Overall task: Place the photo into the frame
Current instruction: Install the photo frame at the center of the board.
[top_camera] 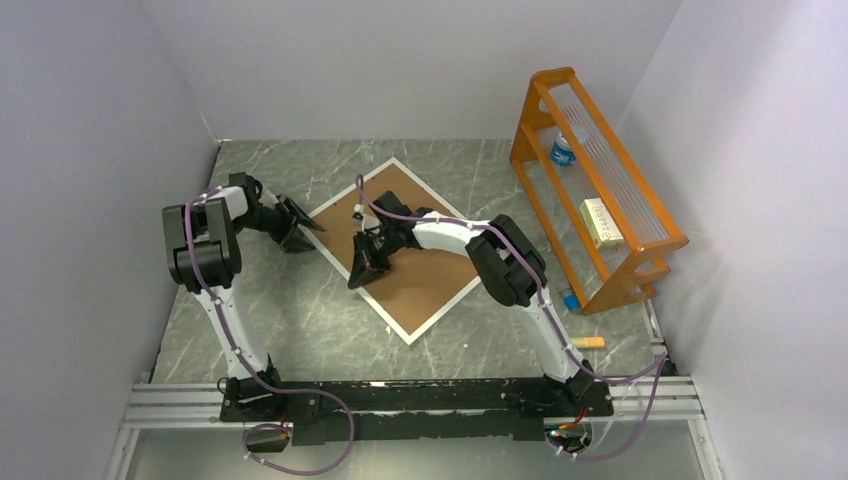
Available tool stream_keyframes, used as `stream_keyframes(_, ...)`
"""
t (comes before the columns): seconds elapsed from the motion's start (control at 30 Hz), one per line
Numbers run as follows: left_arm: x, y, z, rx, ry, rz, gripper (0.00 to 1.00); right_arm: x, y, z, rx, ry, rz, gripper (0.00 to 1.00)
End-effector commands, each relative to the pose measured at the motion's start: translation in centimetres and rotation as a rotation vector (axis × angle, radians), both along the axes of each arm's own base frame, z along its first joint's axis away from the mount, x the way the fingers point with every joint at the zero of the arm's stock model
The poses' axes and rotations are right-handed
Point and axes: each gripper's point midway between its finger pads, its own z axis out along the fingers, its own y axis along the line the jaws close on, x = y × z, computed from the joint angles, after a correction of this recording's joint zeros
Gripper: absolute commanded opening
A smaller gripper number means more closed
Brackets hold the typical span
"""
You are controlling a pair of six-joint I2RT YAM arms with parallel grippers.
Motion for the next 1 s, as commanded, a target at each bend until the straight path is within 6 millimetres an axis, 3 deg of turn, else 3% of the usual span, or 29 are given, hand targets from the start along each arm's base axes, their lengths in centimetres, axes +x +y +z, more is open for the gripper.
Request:
stream_keyframes(0.0,-0.8,0.3,-1.5,0.108,-0.032,-0.035,0.65,2.8,0.3,0.7,0.012,-0.071,-0.071,0.07)
stream_keyframes(0.27,-3.4,-4.2,-1.4,0.08,-0.017,-0.103,0.63,4.0,-2.4,-3.9,-0.122,-0.066,-0.126,0.1)
stream_keyframes(0.5,-6.0,-6.4,-2.0,0.141,0.026,-0.16,0.54,5.0,-2.5,-5.6,-0.133,-0.072,-0.171,0.11)
stream_keyframes(0.73,-8.7,-6.3,-5.2,0.228,0.154,-0.221,0.34,6.4,-2.2,-5.8,-0.09,-0.089,-0.194,0.12)
stream_keyframes(0.87,-9.8,-5.6,-6.3,0.268,0.203,-0.235,0.23,7.0,-3.4,-7.1,-0.143,-0.081,-0.217,0.1)
stream_keyframes(0.97,-10.2,-5.5,-6.8,0.272,0.213,-0.244,0.06,7.4,-4.5,-8.3,-0.196,-0.067,-0.252,0.08)
